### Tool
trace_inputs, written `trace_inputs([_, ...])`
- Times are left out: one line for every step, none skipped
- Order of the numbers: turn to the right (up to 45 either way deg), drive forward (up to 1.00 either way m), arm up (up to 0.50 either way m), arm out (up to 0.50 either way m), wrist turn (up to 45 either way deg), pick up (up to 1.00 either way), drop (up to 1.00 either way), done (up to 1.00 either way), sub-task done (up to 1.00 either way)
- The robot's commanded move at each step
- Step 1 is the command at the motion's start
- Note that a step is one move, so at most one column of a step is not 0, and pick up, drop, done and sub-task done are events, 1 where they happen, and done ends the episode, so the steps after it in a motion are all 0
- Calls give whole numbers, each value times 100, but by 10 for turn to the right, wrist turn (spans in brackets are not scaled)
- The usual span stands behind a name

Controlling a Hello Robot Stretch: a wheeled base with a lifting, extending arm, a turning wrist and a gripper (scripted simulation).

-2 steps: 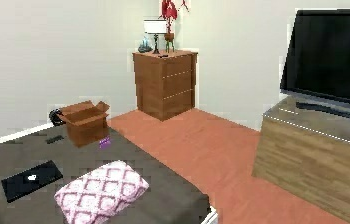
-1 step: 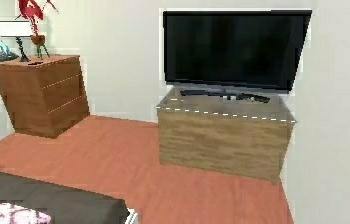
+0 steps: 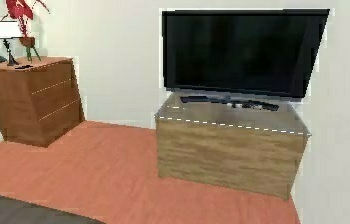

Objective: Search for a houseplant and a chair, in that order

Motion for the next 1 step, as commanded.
trace_inputs([0, 95, 0, 0, 0, 0, 0, 0, 0])
